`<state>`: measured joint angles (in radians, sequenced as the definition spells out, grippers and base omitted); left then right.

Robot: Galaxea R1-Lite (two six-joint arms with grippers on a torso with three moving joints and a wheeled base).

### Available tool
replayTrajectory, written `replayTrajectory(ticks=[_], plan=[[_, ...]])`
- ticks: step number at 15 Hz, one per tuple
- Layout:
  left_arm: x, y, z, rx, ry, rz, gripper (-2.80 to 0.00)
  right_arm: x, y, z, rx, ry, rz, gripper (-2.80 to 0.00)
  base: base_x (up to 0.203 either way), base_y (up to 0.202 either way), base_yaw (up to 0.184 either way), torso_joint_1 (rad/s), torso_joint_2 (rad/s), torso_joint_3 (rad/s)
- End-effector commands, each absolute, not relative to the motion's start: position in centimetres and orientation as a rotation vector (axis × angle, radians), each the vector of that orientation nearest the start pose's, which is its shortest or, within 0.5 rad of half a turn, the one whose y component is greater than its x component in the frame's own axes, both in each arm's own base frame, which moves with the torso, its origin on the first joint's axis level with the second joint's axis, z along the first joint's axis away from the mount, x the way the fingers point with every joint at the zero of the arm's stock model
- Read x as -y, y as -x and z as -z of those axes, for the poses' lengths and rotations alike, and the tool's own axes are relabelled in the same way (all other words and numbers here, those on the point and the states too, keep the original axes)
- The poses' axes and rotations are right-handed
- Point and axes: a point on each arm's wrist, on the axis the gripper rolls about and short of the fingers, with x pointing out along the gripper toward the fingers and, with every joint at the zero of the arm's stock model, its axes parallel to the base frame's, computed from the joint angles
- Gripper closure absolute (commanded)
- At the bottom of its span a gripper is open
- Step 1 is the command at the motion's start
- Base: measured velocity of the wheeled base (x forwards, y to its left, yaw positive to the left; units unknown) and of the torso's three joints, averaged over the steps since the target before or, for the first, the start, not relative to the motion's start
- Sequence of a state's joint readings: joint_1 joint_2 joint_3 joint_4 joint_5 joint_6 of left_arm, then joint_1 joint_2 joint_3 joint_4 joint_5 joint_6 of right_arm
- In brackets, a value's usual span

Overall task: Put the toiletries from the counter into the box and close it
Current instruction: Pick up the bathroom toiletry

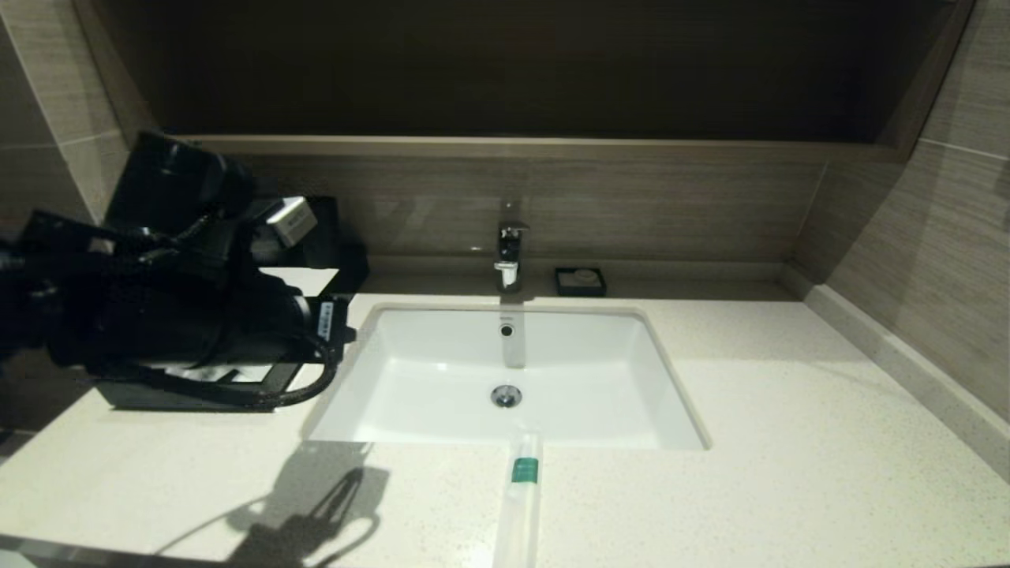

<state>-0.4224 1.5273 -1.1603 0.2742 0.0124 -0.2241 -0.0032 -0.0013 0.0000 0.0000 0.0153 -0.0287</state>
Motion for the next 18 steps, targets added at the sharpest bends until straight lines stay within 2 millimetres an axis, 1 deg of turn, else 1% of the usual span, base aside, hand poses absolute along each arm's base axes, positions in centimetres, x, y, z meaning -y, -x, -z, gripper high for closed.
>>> replayTrajectory(ticks=[1, 5, 9, 10, 13, 15, 18], plan=[[12.4, -25.0, -23.6, -0.743, 0.046, 0.341, 0.00, 0.0, 2.3, -7.5, 0.000, 0.029, -0.012, 0.00, 0.000, 0.000, 0.000, 0.000, 0.00, 0.000], [14.0, -25.3, -22.6, -0.784, 0.027, 0.370, 0.00, 0.0, 2.3, -7.5, -0.001, 0.029, -0.012, 0.00, 0.000, 0.000, 0.000, 0.000, 0.00, 0.000], [15.8, -23.9, -22.5, -0.804, 0.027, 0.427, 0.00, 0.0, 2.3, -7.5, -0.001, 0.029, -0.012, 0.00, 0.000, 0.000, 0.000, 0.000, 0.00, 0.000], [16.2, -23.5, -22.6, -0.800, 0.022, 0.446, -2.80, 0.0, 2.3, -7.5, -0.003, 0.029, -0.012, 0.00, 0.000, 0.000, 0.000, 0.000, 0.00, 0.000], [17.2, -22.2, -22.7, -0.836, -0.015, 0.490, -2.80, 0.0, 2.3, -7.5, -0.001, 0.029, -0.012, 0.00, 0.000, 0.000, 0.000, 0.000, 0.00, 0.000], [18.1, -21.4, -22.3, -0.873, -0.050, 0.515, -2.80, 0.0, 2.3, -7.5, -0.003, 0.029, -0.012, 0.00, 0.000, 0.000, 0.000, 0.000, 0.00, 0.000], [19.0, -21.1, -21.8, -0.887, -0.066, 0.509, -2.80, 0.0, 2.3, -7.5, -0.001, 0.029, -0.012, 0.00, 0.000, 0.000, 0.000, 0.000, 0.00, 0.000]])
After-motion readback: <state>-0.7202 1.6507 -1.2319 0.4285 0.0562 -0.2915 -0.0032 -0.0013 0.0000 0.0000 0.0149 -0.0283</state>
